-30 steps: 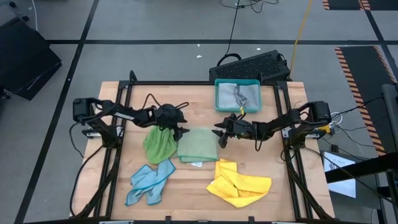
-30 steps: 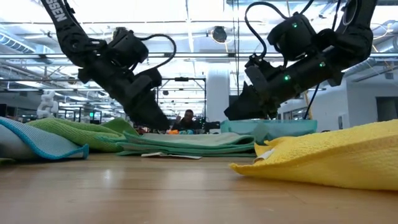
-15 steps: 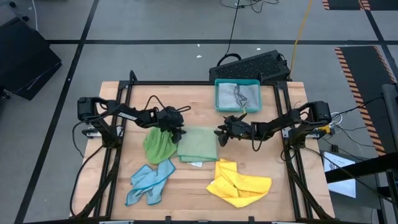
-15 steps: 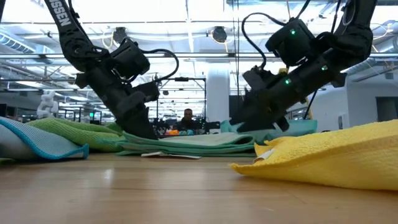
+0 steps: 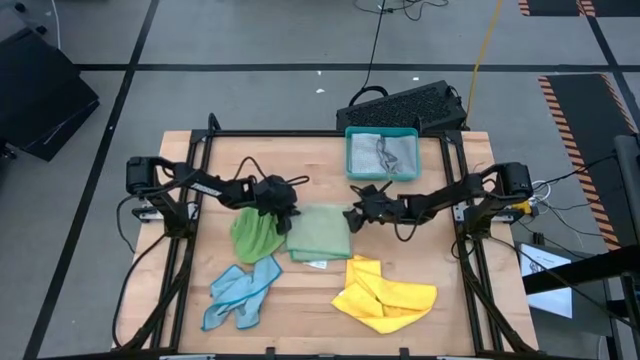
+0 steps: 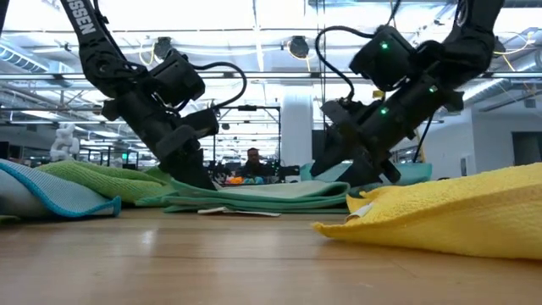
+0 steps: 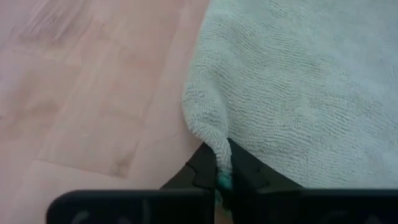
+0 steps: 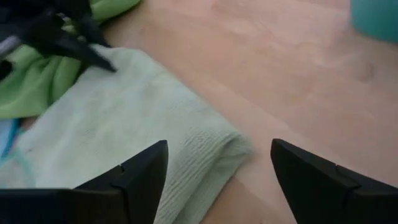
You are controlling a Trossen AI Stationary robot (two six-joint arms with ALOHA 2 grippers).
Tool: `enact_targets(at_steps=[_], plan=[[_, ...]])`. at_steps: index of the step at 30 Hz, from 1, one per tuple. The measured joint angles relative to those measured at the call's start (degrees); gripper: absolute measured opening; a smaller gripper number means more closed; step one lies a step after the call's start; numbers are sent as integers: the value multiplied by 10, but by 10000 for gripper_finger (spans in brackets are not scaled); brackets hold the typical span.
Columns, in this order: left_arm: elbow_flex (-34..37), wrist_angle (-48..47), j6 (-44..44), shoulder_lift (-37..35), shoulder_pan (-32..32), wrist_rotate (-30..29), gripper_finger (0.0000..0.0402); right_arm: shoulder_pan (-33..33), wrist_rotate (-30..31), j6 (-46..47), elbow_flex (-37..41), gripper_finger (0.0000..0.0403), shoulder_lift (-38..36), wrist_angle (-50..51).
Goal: Fold microfiber towels
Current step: Fold the light green microfiber cloth
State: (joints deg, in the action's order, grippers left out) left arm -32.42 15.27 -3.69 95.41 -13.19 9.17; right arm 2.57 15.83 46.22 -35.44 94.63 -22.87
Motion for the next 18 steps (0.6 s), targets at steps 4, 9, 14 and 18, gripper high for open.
enact_targets(at_steps=[4,9,14,18], plan=[[0,6,12,0,4,-2,10,11,12,-15,-23,277,0,27],[1,18,27,1,5,-6,16,26,0,-19,-24,265,6,29],[2,31,53,1,5,-13,15,27,-25,-19,-24,243,24,17],[2,42,64,1,6,-15,7,28,-37,-9,-26,224,50,-1]])
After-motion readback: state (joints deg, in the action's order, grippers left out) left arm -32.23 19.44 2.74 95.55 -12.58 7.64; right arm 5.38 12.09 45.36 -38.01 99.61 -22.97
